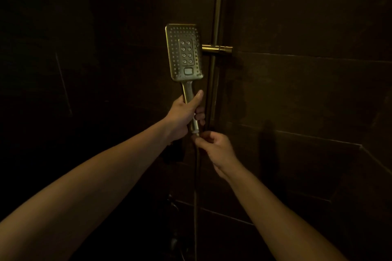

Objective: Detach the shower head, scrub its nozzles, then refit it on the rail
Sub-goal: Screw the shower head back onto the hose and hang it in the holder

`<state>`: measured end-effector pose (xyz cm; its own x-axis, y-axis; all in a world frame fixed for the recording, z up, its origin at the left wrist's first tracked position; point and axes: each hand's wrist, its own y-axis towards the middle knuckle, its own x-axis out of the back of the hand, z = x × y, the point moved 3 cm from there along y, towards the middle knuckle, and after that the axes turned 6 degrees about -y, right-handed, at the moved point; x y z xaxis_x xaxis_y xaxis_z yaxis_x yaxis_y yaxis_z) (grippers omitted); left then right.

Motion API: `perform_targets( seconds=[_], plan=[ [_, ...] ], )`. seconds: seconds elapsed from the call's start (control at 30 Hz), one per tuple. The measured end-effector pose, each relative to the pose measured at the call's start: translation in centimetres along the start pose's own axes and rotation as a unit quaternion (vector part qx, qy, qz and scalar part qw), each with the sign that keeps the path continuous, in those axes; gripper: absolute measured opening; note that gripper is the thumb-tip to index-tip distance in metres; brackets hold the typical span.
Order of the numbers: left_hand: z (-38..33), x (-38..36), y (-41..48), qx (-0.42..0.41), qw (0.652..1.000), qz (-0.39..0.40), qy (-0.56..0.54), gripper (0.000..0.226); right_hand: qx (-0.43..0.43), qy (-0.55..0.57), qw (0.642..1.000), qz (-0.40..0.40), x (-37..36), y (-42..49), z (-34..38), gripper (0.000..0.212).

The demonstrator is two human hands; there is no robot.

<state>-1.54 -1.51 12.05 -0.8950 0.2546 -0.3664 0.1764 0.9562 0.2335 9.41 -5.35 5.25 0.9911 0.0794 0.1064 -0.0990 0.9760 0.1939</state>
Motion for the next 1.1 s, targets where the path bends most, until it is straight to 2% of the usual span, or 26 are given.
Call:
perform_targets(
  seconds=[0.13, 0.23, 0.33, 0.43, 0.53, 0.6, 0.7, 0.77, 0.83, 0.93, 1.0, 1.1],
  plan=[
    [-0.04, 0.06, 0.09, 0.013, 1.0, 0.009, -0.024, 0.019, -0.066, 0.142, 0.983, 0.094, 0.2, -0.21, 0.07, 0.013],
    [0.07, -0.05, 0.11, 0.006, 1.0, 0.007, -0.02, 0.018, -0.085, 0.182, 0.975, 0.096, 0.19, -0.29, 0.2, 0.017],
    [0.48, -0.22, 0.3, -0.001, 1.0, -0.009, -0.024, 0.018, -0.038, 0.062, 0.997, 0.003, 0.14, -0.23, 0.04, 0.032],
    [0.74, -0.4, 0.39, 0.002, 1.0, -0.008, -0.027, 0.017, -0.001, -0.018, 0.999, -0.04, -0.05, -0.16, -0.08, 0.022],
    [0.47, -0.43, 0.16, 0.009, 1.0, -0.001, -0.021, 0.017, -0.024, 0.055, 0.998, 0.023, -0.1, -0.13, -0.12, 0.011],
    [0.32, -0.54, 0.06, 0.014, 0.999, 0.009, -0.03, 0.018, -0.059, 0.151, 0.983, 0.089, -0.06, -0.24, -0.13, 0.012],
    [0.19, -0.43, 0.19, 0.023, 0.999, 0.014, -0.035, 0.019, -0.097, 0.215, 0.961, 0.141, 0.07, -0.22, -0.01, 0.016],
    [0.22, -0.27, 0.34, 0.019, 0.999, 0.014, -0.028, 0.018, -0.098, 0.211, 0.964, 0.128, -0.06, -0.03, -0.07, 0.023],
    [0.32, -0.24, 0.38, 0.01, 1.0, 0.01, -0.026, 0.018, -0.064, 0.118, 0.988, 0.076, -0.14, 0.15, -0.19, 0.038],
    [0.48, -0.32, 0.35, 0.005, 0.999, 0.004, -0.033, 0.019, -0.004, -0.01, 1.0, -0.001, -0.15, 0.04, -0.08, 0.028],
    [0.44, -0.27, 0.41, 0.005, 1.0, 0.008, -0.028, 0.02, 0.002, -0.003, 1.0, -0.002, -0.09, 0.1, -0.14, 0.02],
    [0.41, -0.15, 0.54, 0.011, 1.0, 0.02, -0.017, 0.02, -0.034, 0.087, 0.994, 0.056, 0.03, 0.28, -0.13, 0.013]
  ],
)
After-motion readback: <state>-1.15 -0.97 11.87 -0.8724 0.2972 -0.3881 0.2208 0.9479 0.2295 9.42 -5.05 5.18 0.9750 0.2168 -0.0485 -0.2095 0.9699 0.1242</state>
